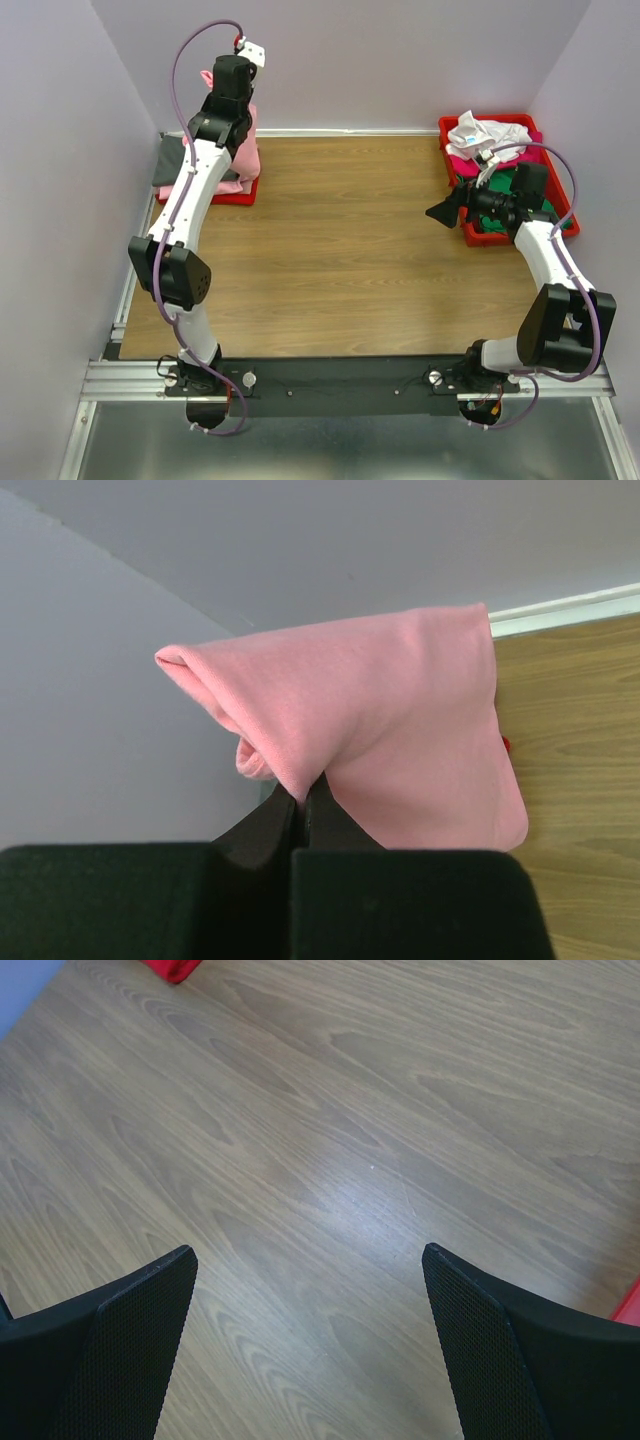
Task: Fold and stack the t-shirts
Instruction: Neatly place the folded tshirt to the corner
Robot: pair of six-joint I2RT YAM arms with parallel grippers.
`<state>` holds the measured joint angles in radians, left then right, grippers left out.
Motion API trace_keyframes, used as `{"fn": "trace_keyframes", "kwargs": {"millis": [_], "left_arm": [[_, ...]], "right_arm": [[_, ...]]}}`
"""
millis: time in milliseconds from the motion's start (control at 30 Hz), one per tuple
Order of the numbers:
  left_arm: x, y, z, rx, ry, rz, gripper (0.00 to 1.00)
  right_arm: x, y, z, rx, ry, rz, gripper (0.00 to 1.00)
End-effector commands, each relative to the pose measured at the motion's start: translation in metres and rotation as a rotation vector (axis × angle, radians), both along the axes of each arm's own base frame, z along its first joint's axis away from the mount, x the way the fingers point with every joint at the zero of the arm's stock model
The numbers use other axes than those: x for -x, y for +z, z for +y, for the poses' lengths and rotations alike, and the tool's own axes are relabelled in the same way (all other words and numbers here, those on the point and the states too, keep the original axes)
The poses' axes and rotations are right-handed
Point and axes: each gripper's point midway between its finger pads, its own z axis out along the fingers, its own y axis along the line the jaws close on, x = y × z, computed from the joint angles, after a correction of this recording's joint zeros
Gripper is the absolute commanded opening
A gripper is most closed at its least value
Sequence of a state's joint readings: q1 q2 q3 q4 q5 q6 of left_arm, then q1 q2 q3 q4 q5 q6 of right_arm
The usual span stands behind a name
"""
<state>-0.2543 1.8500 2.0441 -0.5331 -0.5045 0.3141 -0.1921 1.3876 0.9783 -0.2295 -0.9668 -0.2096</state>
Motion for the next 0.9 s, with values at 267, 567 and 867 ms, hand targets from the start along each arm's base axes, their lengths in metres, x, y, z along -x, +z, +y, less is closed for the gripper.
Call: {"fn": "trace_keyframes", "kwargs": {"millis": [267, 567, 867], "left_arm": [[0.009, 0.021, 0.023, -0.029, 0.069, -0.055, 0.0], [-0.002, 0.014, 0.027, -0.04, 0.084, -0.047, 0.0], [-0.02, -0.007, 0.033, -0.056, 0.097, -0.017, 0.0]], "right_arm": [[0.001, -0.002, -0.002, -0.012, 0.0, 0.002, 1.0], [0.002, -0.003, -0.003, -0.011, -0.001, 0.003, 1.0], [0.002, -0.004, -0.003, -0.011, 0.0, 0.006, 1.0]]}}
